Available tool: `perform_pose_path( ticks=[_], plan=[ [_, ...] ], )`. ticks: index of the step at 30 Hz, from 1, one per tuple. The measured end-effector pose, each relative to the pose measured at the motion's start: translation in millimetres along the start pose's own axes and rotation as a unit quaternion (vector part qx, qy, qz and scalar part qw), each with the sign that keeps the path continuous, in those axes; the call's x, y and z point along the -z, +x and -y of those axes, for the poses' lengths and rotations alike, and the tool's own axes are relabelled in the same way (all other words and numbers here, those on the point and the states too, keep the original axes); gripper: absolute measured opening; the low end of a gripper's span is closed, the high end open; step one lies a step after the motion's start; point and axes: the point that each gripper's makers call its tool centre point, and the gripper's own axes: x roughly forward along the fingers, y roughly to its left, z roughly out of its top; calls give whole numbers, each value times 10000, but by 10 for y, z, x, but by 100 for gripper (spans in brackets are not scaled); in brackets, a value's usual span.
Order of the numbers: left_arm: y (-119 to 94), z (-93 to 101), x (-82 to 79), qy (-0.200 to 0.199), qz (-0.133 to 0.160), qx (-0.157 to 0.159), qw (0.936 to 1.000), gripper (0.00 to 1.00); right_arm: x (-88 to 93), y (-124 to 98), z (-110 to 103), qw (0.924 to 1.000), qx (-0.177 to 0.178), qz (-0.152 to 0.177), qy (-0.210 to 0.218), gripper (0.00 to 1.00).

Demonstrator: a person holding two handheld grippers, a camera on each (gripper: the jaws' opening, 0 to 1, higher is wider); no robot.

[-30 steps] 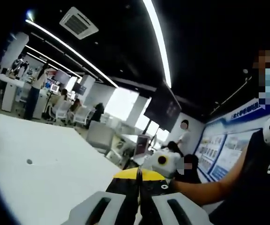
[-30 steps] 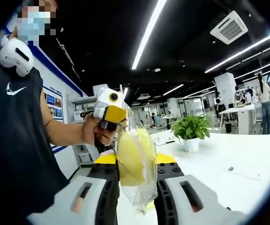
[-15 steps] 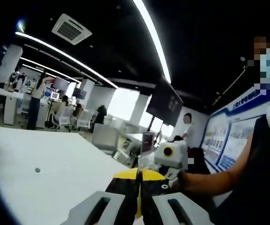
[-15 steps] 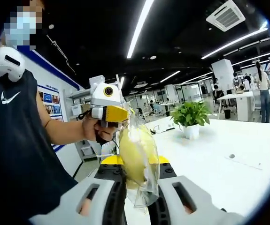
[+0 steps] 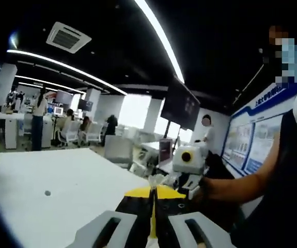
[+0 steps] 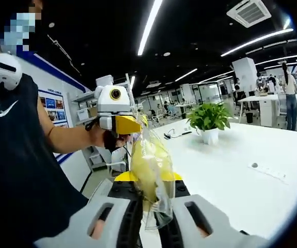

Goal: Compare the silicone blocks by pressing each to a similar depth, holding the contact briefly, and releasing to observe deformation and rebound differences across the visible hardness samples.

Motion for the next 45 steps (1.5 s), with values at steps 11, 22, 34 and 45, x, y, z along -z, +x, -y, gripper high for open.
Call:
perform_pose_path(
  ticks=[11, 22, 34, 45],
  plan=[
    [-93, -87, 111, -140, -200, -107, 9996, 0, 106, 118, -23, 9998, 11, -146, 151, 1],
    [-91, -163, 87, 524, -26, -38, 9986, 0, 63, 139, 45, 9993, 163, -324, 108, 1],
    [-165, -214, 48, 476, -67, -128, 9988, 0, 32, 238, 70, 9990, 116, -414, 112, 1],
    [-160, -223, 74, 179, -141, -229, 9995, 0, 58, 232, 73, 9988, 53, -458, 184, 0]
  ],
)
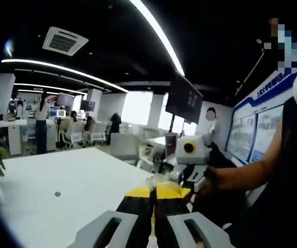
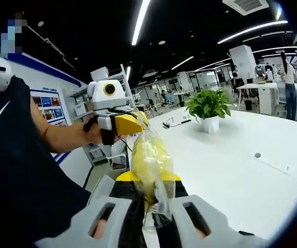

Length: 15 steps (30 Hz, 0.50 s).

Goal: Compare the silicone blocks by pressing each to a similar depth, holding the contact briefly, and releasing to observe deformation and rebound differences across the visible hardness samples.

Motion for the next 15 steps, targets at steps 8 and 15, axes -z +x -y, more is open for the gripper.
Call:
perform_pose_path(
  ticks=[8, 15],
  plan=[
    [37, 73, -30, -59, 40, 74, 9999, 0, -8, -89, -39, 9998, 87, -23, -158, 0],
    [15, 105, -72, 125, -20, 181, 9998, 0, -50, -83, -51, 9998, 66, 64, -186, 0]
  ],
)
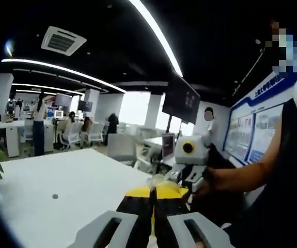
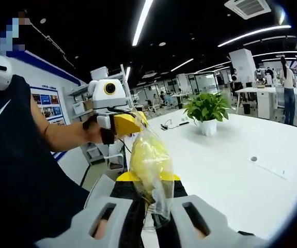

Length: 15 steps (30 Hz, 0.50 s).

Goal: Compare the silicone blocks by pressing each to a similar depth, holding the contact briefly, and releasing to observe deformation and rebound differences across the visible hardness samples.

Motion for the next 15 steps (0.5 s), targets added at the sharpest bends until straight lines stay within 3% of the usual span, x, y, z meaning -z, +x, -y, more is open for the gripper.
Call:
perform_pose_path(
  ticks=[2, 3, 4, 8, 15],
  plan=[
    [-7, 30, -1, -57, 15, 90, 9999, 0, 1, -15, -33, 9998, -167, 20, 58, 0],
    [-8, 31, -9, -91, 53, 83, 9999, 0, -6, -19, -33, 9999, -128, 57, -51, 1],
    [-9, 31, -16, -98, 82, 74, 9999, 0, -28, -14, -6, 9990, -4, 116, -422, 2],
    [2, 7, -43, -2, 166, -228, 9996, 0, -27, 6, 4, 9992, -55, 254, -299, 7],
    [20, 66, -113, -45, 210, -110, 9997, 0, -73, -3, 36, 9988, -38, 457, -193, 15]
  ],
)
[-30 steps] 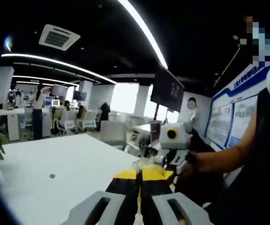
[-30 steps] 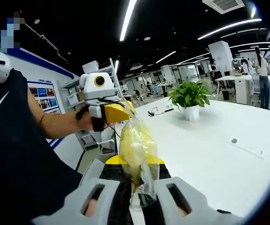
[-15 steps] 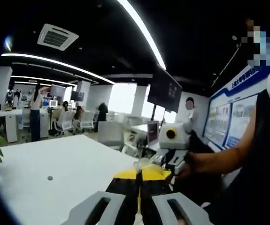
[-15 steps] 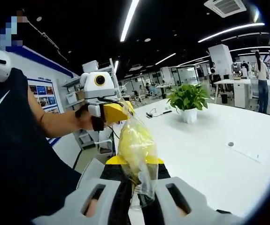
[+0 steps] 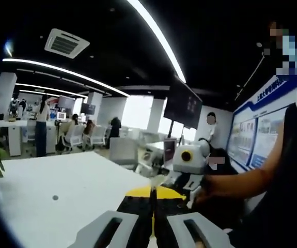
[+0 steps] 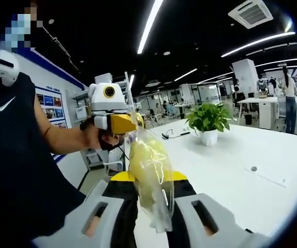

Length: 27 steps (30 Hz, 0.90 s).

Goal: Compare the silicone blocks by pressing each to a similar depth, holding the contact briefly, and releasing to observe deformation and rebound differences across the visible hardness samples.

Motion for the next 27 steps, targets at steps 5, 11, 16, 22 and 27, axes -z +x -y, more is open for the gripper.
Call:
perform_pose_path(
  ticks=[5, 11, 16, 22, 27],
  plan=[
    [30, 12, 35, -12, -31, 63, 10000, 0, -41, -2, 25, 9998, 74, 201, 27, 26],
    [72, 16, 110, -81, -113, 73, 9999, 0, -54, -23, 217, 9968, 640, 412, -250, 73],
    [74, 2, 110, -140, -108, 69, 9998, 0, -16, -124, 308, 9939, 922, 510, -324, 96],
    [86, -11, 68, -162, -38, 90, 9998, 0, 61, -279, 368, 9914, 1176, 477, -319, 96],
    [108, -15, 67, -186, -12, 89, 9998, 0, 108, -429, 404, 9884, 1398, 509, -307, 96]
  ],
)
